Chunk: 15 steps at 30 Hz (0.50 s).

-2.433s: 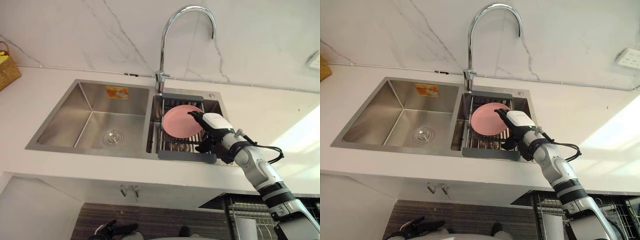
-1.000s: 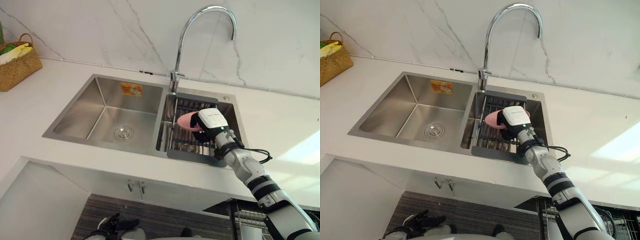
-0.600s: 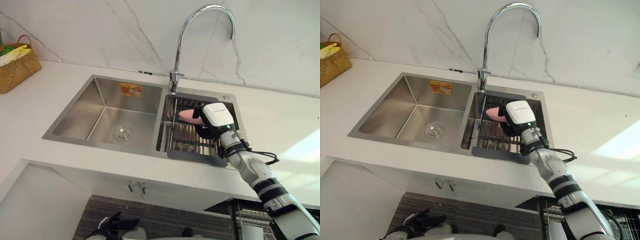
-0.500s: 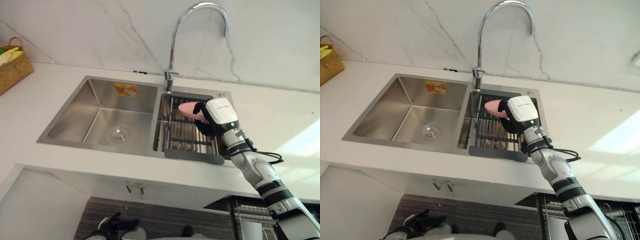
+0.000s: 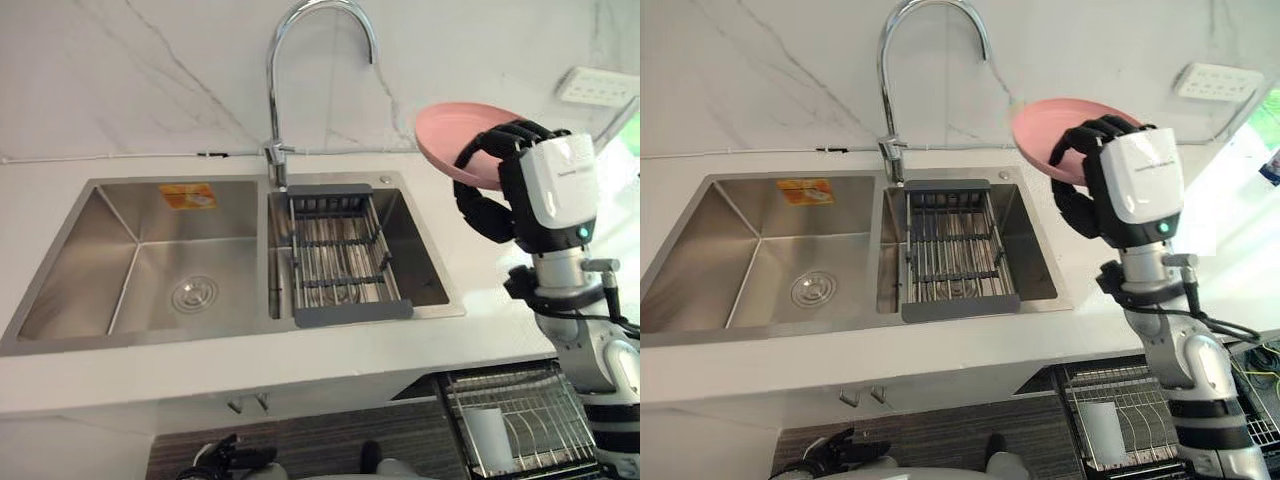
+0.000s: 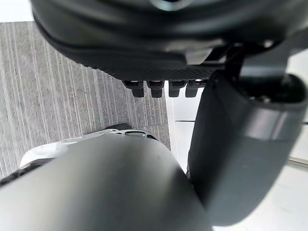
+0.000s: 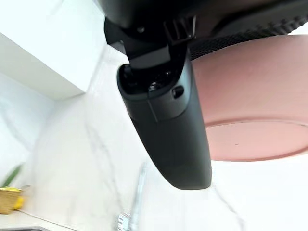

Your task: Walk over to the sink, pick up the cup, carry it to the dishwasher, place the cup inside the dishwasher, then close the dishwasher door

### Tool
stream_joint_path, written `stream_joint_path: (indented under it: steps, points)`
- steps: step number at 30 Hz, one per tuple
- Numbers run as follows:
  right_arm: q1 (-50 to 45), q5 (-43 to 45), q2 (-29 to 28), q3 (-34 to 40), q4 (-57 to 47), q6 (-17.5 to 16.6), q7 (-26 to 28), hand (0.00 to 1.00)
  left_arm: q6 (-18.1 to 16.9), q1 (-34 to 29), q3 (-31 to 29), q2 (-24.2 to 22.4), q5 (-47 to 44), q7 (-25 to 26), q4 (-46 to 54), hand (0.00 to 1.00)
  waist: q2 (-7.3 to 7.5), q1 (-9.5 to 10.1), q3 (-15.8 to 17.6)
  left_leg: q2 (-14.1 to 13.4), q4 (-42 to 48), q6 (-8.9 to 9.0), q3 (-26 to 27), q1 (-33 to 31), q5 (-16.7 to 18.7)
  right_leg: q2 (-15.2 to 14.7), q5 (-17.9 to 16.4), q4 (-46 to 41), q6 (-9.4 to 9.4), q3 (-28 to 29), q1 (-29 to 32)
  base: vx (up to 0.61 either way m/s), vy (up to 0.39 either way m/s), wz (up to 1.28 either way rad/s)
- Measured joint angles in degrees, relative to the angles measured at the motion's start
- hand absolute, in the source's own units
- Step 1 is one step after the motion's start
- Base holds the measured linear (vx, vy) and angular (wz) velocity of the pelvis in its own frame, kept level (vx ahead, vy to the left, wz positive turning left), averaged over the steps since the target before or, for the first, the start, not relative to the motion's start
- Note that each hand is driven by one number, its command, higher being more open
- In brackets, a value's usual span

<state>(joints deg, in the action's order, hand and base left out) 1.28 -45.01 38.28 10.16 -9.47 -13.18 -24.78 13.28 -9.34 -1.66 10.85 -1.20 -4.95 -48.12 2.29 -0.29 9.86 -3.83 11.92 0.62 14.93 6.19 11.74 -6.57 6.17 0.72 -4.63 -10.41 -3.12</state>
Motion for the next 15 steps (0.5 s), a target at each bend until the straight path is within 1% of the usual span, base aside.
stream_joint_path:
  steps: [1, 3, 5, 6, 7, 8, 9, 10, 12, 13, 14, 15]
  points:
    - [-2.57, 0.50, -0.45, 1.30, 0.87, 1.46, -0.36, 0.00, 0.02, -0.10, 0.02, 0.12, -0.39, 0.20, -0.02, 1.00, -0.01, -0.44, -0.04, -0.06, 0.37, 0.16, 0.16, -0.26, 0.16, 0.05, 0.00, -0.19, 0.00, 0.20, 0.28, 0.00, 0.002, -0.08]
    - [-4.81, 1.02, -1.16, 2.85, 3.40, 3.44, -0.45, 0.00, 0.19, -0.23, 0.17, 0.25, -1.39, 0.60, -0.02, 1.00, -0.04, -0.83, -0.08, -0.18, 0.64, 0.22, 0.94, -0.27, 0.32, 0.10, 0.00, -0.63, 0.00, 0.73, 0.73, -0.01, 0.003, -0.15]
    - [-8.95, 2.07, -3.53, 8.08, 9.32, 6.19, -1.69, 0.00, 0.36, -0.57, 0.49, 0.26, -2.38, 1.24, -0.02, 1.00, -0.33, -1.15, -0.54, -0.66, 1.88, 0.18, 1.90, -0.78, 1.20, 0.39, 0.00, -1.30, -0.01, 1.40, 1.63, -0.04, 0.000, -0.21]
    - [-9.83, 2.89, -3.96, 9.31, 10.75, 6.88, -2.17, 0.00, 0.37, -0.78, 0.49, 0.18, -2.56, 1.36, -0.01, 1.00, -0.54, -1.43, -0.67, -0.84, 2.33, 0.19, 2.08, -1.07, 1.53, 0.43, -0.01, -1.52, -0.01, 1.59, 1.85, -0.06, 0.014, -0.17]
    - [-11.37, 3.70, -4.88, 12.49, 13.09, 8.07, -3.01, 0.00, 0.40, -1.10, 0.48, 0.05, -3.09, 1.47, -0.01, 1.00, -0.89, -2.30, -0.92, -1.12, 3.23, 0.26, 2.46, -1.73, 2.22, 0.51, -0.07, -1.85, -0.09, 2.19, 2.40, -0.06, 0.020, -0.24]
    - [-13.04, 5.36, -5.77, 15.65, 14.66, 9.05, -4.50, 0.00, 0.62, -1.13, 0.45, -0.06, -3.39, 1.58, -0.06, 1.00, -1.23, -3.06, -1.11, -1.25, 3.81, 0.10, 2.98, -2.11, 2.77, 0.58, -0.11, -2.01, -0.13, 2.81, 3.01, -0.06, 0.017, -0.26]
    - [-13.71, 5.77, -6.16, 17.15, 15.39, 9.35, -5.48, 0.00, 0.80, -1.20, 0.44, -0.14, -3.40, 1.72, -0.07, 1.00, -1.41, -3.71, -1.22, -1.36, 4.34, 0.05, 3.16, -2.49, 3.05, 0.62, -0.13, -2.36, -0.16, 3.12, 3.48, -0.05, 0.012, -0.28]
    - [-14.91, 7.42, -7.04, 19.90, 16.27, 9.96, -7.40, 0.00, 1.07, -1.46, 0.43, -0.26, -3.44, 2.06, -0.08, 1.00, -1.52, -4.78, -1.25, -1.59, 5.41, 0.05, 3.77, -3.51, 3.66, 0.69, -0.29, -3.33, -0.24, 3.89, 4.84, -0.06, 0.019, -0.28]
    - [-15.48, 9.41, -8.28, 23.01, 18.12, 10.53, -11.04, 0.00, 1.28, -1.58, 0.29, -0.23, -4.67, 2.36, -0.06, 1.00, -2.02, -6.23, -1.34, -2.26, 7.87, -0.31, 5.13, -5.37, 4.66, 1.02, -0.40, -4.76, -0.22, 5.35, 7.21, -0.08, 0.025, -0.38]
    - [-15.54, 10.76, -9.54, 24.74, 19.49, 10.92, -13.47, 0.00, 1.31, -1.46, 0.30, -0.14, -5.74, 2.59, -0.10, 1.00, -2.07, -7.01, -1.10, -2.80, 9.89, -0.54, 5.58, -7.05, 5.77, 1.31, -0.61, -5.52, -0.05, 5.98, 8.79, -0.11, 0.035, -0.38]
    - [-15.60, 12.38, -10.96, 26.19, 20.85, 11.69, -15.85, 0.00, 1.32, -0.84, 0.30, -0.02, -6.83, 2.64, -0.32, 1.00, -2.03, -7.18, -0.52, -3.55, 12.29, -0.97, 6.02, -8.96, 6.70, 1.56, -0.78, -5.86, 0.14, 6.02, 10.22, -0.13, 0.042, -0.30]
    - [-15.62, 12.91, -11.64, 26.77, 21.44, 12.02, -16.94, 0.00, 1.33, -0.26, 0.30, 0.07, -7.23, 2.67, -0.46, 1.00, -2.01, -7.19, 0.10, -3.90, 13.38, -0.95, 6.16, -9.69, 7.30, 1.60, -0.84, -5.93, 0.04, 5.80, 10.71, -0.16, 0.055, -0.23]
